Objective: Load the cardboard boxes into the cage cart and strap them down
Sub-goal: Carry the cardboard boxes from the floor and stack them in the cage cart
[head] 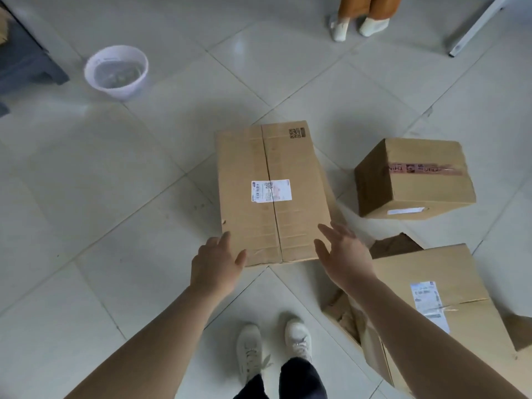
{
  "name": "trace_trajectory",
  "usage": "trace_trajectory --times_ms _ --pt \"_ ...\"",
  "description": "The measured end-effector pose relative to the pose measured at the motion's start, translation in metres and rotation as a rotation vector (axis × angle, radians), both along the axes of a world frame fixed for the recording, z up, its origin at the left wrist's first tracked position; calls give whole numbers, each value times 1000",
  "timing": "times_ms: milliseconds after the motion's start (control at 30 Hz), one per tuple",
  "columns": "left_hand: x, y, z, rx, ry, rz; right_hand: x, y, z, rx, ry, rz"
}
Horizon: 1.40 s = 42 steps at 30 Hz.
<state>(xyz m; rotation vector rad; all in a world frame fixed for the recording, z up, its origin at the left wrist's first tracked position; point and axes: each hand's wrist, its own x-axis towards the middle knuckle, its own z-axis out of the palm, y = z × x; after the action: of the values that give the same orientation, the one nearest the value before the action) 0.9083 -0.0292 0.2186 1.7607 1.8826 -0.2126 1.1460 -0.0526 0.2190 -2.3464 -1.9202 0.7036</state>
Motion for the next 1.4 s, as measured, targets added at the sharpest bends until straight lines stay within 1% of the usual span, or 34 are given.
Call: trace_trajectory --times_ms 200,333,433,533,667,733,833,1067,1200,1300,1400 --pt "5 18 -116 -93 27 71 11 21 -105 -99 -14 11" --pt "7 28 -176 -88 62 104 19 36 -163 -109 -25 19" --pt "8 33 -211 -104 52 158 28 45 -201 -121 -63 25" --pt "7 34 -234 -110 0 217 37 49 -230 -123 -82 -19" --pt "4 26 -256 -110 -157 302 47 47 -254 -127 -119 -79" --pt "6 22 -262 -74 -205 331 52 46 -259 -160 -89 -121" --pt "10 21 -268 -26 -211 375 57 47 -262 -184 48 -167" --pt "16 23 -256 41 -170 411 55 50 -252 -110 58 -199" --pt "13 32 -229 99 -156 474 46 53 -228 -12 31 -245" --pt "7 41 -198 114 -99 475 38 58 -201 20 -20 -253" --pt "-1 43 -162 102 -45 460 32 63 -170 26 -21 -254"
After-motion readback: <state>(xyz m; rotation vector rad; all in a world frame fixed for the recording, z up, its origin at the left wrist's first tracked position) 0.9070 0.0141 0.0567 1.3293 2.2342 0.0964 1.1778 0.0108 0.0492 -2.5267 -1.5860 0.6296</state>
